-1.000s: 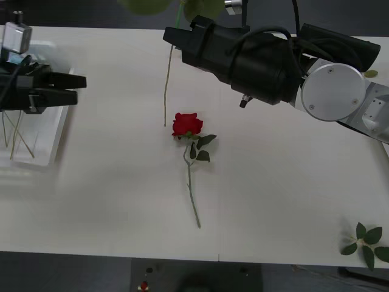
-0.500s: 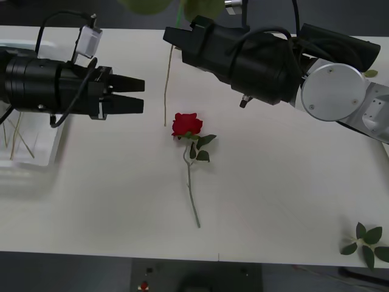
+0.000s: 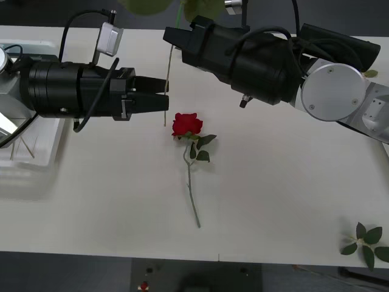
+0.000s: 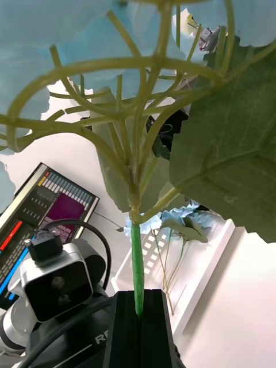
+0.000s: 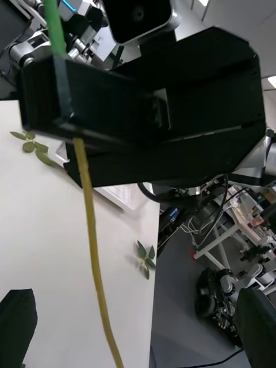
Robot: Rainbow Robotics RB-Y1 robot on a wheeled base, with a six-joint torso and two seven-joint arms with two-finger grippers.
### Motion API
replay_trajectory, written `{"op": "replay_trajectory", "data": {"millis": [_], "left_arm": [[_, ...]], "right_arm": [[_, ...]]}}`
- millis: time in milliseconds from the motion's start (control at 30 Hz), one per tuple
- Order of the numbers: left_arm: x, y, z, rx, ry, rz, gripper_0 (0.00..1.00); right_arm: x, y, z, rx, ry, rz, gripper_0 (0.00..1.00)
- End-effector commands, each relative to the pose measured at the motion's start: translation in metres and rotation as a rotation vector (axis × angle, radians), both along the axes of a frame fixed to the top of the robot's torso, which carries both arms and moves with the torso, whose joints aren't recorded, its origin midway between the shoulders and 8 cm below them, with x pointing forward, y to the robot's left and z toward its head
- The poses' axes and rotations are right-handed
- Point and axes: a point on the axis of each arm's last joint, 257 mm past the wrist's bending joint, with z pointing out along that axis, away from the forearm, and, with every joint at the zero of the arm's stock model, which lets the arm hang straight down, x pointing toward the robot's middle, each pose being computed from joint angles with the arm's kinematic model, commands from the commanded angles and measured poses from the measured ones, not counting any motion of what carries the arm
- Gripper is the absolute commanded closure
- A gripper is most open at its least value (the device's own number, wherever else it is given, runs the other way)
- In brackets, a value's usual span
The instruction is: Put the red flowers into the right box and the blue flowers into the left box
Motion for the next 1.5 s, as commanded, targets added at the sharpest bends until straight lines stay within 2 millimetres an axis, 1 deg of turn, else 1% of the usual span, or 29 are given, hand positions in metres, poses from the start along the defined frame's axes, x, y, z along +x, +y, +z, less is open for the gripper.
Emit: {"op": "replay_trajectory", "data": {"millis": [33,200,300,467,733,1100,1167,1200,1500], "left_arm": [[-0.007,-0.012,0.031,-0.073,-0.008,-0.009,0.00],[-0.005,-0.015,0.049,-0.155,0.017,0.014,0.00],[-0.001,-0.014,0.049,-0.161,0.020,0.032,0.00],[0.003,-0.012,0.044,-0.162,0.028,0.054,0.00],[0.005,-0.009,0.027,-0.127,0.033,0.072,0.00],[0.002,-0.011,0.019,-0.114,0.039,0.067,0.00],[0.003,-0.010,0.018,-0.112,0.038,0.068,0.55],[0.002,-0.011,0.018,-0.113,0.036,0.067,1.00],[0.000,-0.011,0.019,-0.109,0.025,0.061,1.00]], "right_arm": [[-0.002,0.002,0.018,-0.024,-0.098,-0.001,1.00],[-0.002,0.002,0.018,-0.024,-0.098,-0.001,1.00],[-0.002,0.002,0.018,-0.024,-0.098,-0.001,1.00],[-0.002,0.002,0.018,-0.024,-0.098,-0.001,1.00],[-0.002,0.002,0.018,-0.024,-0.098,-0.001,1.00],[-0.002,0.002,0.018,-0.024,-0.098,-0.001,1.00],[-0.002,0.002,0.018,-0.024,-0.098,-0.001,1.00],[-0.002,0.002,0.018,-0.024,-0.098,-0.001,1.00],[-0.002,0.002,0.018,-0.024,-0.098,-0.001,1.00]]}}
